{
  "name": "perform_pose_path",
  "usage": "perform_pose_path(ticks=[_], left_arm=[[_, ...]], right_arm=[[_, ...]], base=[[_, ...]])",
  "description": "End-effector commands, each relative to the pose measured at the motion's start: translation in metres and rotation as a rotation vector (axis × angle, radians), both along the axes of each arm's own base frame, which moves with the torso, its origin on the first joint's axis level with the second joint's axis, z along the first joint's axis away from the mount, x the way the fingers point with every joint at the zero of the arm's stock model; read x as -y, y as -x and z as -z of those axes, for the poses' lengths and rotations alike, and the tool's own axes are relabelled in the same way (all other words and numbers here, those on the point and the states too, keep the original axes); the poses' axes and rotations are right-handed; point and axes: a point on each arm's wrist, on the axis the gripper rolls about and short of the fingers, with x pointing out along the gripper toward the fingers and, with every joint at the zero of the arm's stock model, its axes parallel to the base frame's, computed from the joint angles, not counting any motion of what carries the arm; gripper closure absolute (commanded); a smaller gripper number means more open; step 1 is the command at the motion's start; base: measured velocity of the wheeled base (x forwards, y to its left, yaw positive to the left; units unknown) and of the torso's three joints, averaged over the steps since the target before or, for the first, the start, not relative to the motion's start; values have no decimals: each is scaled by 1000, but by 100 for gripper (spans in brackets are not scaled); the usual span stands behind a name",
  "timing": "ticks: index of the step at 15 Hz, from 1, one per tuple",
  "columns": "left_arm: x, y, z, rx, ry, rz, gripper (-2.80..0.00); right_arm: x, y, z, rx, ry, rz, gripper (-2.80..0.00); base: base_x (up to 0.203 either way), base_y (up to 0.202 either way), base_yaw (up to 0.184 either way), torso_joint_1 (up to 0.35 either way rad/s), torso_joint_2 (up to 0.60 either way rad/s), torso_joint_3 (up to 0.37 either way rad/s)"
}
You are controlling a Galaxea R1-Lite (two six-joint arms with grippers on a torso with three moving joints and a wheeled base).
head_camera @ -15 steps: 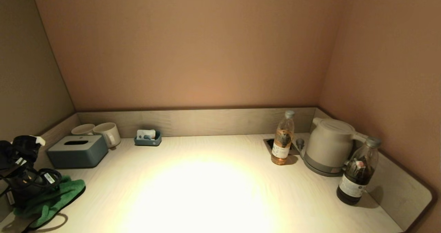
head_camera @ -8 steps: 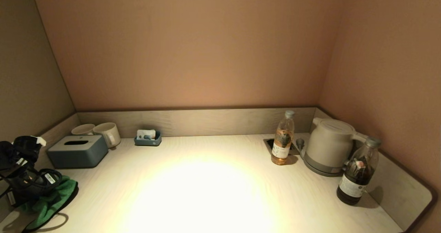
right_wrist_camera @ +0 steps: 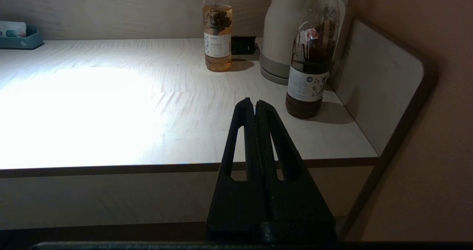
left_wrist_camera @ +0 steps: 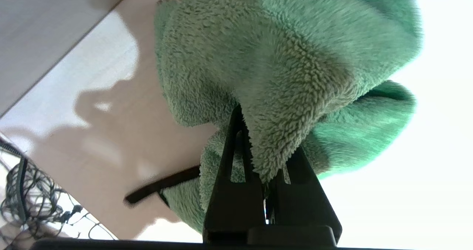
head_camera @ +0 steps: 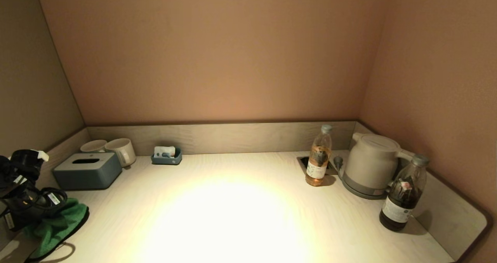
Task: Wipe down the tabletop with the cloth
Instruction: Pick up the tablecloth, then sweep the stains on the table
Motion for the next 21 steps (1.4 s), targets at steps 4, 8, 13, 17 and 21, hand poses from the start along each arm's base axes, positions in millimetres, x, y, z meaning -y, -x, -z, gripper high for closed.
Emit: perform_pose_path(ticks=[4,8,13,17,21], left_arm=[[31,16,-81,204,-65,69,0],[106,51,-159,438,-81,287,0],[182,77,-178,518,-73,621,0],[214,78,-166,576,-91,803,0],[222,76,-146,617,-92,922,0]], right_arm=[[0,0,0,0,2,-1,0],[0,0,0,0,0,-1,0],[0,0,0,0,0,-1,0],[0,0,0,0,1,-1,0],[0,0,0,0,1,-1,0]], base=[[0,0,0,0,0,0],[0,0,0,0,0,0],[0,0,0,0,0,0],[0,0,0,0,0,0],[0,0,0,0,0,0]])
